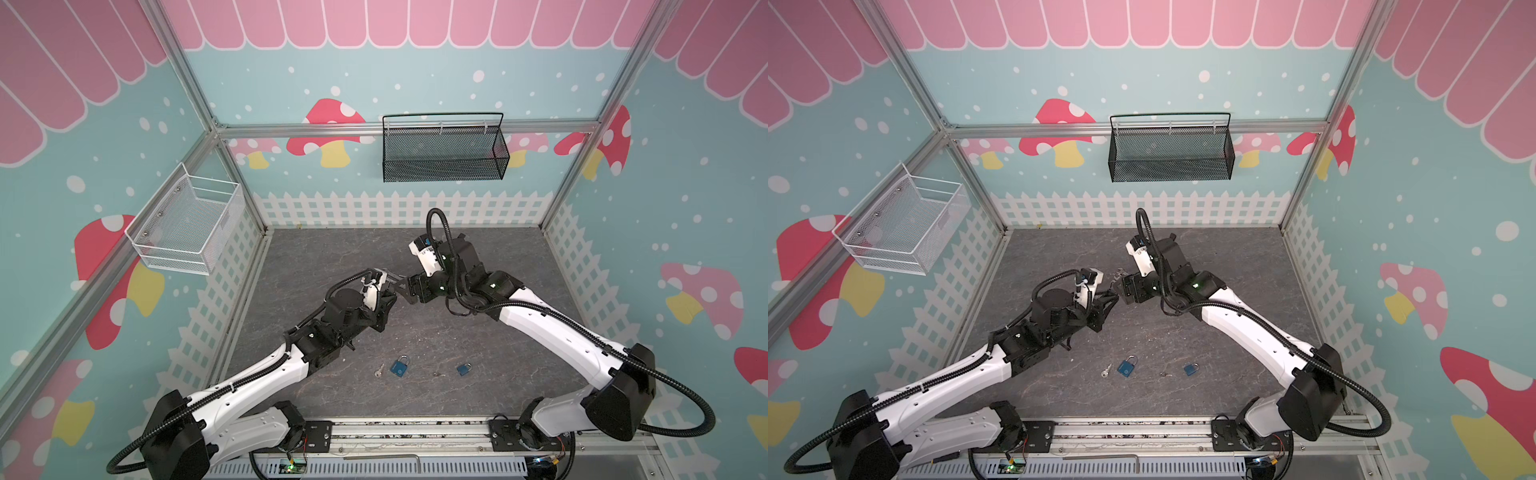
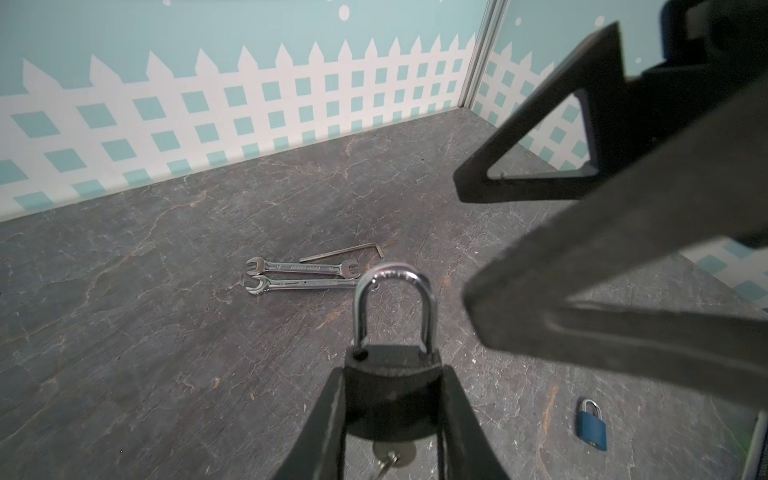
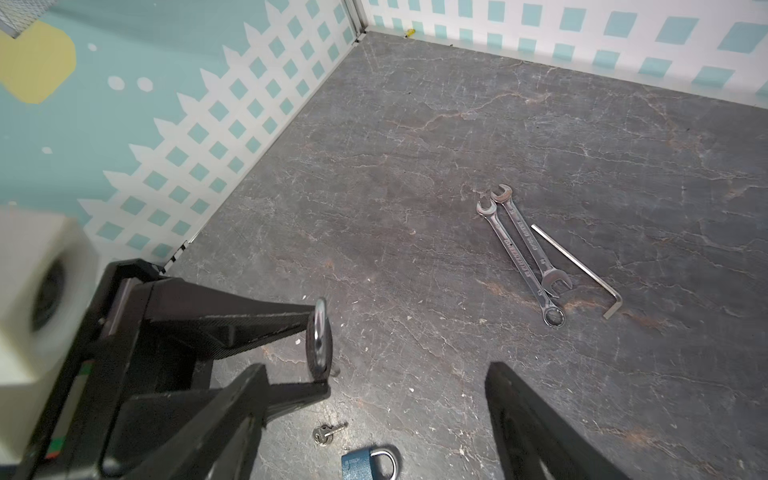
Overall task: Unlock with the key
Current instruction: 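Open the right gripper off the key while the left gripper pulls the padlock back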
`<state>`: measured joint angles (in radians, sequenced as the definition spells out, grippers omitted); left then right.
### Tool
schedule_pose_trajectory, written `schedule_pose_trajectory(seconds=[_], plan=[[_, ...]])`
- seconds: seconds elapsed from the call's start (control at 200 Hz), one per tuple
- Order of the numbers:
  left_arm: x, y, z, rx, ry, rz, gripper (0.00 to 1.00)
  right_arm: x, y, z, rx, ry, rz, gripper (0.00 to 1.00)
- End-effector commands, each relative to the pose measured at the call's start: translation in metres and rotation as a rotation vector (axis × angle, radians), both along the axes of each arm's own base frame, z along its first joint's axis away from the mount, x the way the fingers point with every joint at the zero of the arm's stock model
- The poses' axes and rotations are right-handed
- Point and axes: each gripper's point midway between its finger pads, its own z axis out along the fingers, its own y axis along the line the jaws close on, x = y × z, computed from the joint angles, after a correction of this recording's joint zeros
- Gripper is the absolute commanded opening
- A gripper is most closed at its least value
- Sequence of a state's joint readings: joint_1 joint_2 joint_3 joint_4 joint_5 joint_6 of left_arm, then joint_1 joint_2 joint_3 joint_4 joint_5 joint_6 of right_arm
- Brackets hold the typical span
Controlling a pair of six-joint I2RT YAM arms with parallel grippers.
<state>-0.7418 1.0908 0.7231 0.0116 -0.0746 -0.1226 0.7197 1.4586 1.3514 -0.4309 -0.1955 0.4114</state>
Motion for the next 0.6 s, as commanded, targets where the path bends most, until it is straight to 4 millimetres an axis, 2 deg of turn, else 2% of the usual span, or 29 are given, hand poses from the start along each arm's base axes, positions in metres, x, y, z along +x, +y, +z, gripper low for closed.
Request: schedule_pose_trajectory(seconds=[0.0, 0.205, 0.45, 0.595], plan=[[0.002, -0.005, 0.012, 0.007, -0.061, -0.022, 0.0, 0.008, -0.001, -0.004, -0.069, -0.005, 0.004, 0.85], [0.004, -0.006, 0.01, 0.017, -0.065, -0.015, 0.0, 0.023, -0.003, -0.015, -0.156, -0.011, -0.025, 0.86], [0.002, -0.007, 0.004, 0.047, -0.076, -0.034, 0.0, 0.036, -0.011, -0.013, -0.243, -0.033, -0.063, 0.87], [0.001, -0.004, 0.007, 0.042, -0.102, -0.027, 0.0, 0.041, -0.014, -0.026, -0.321, -0.005, -0.058, 0.89]])
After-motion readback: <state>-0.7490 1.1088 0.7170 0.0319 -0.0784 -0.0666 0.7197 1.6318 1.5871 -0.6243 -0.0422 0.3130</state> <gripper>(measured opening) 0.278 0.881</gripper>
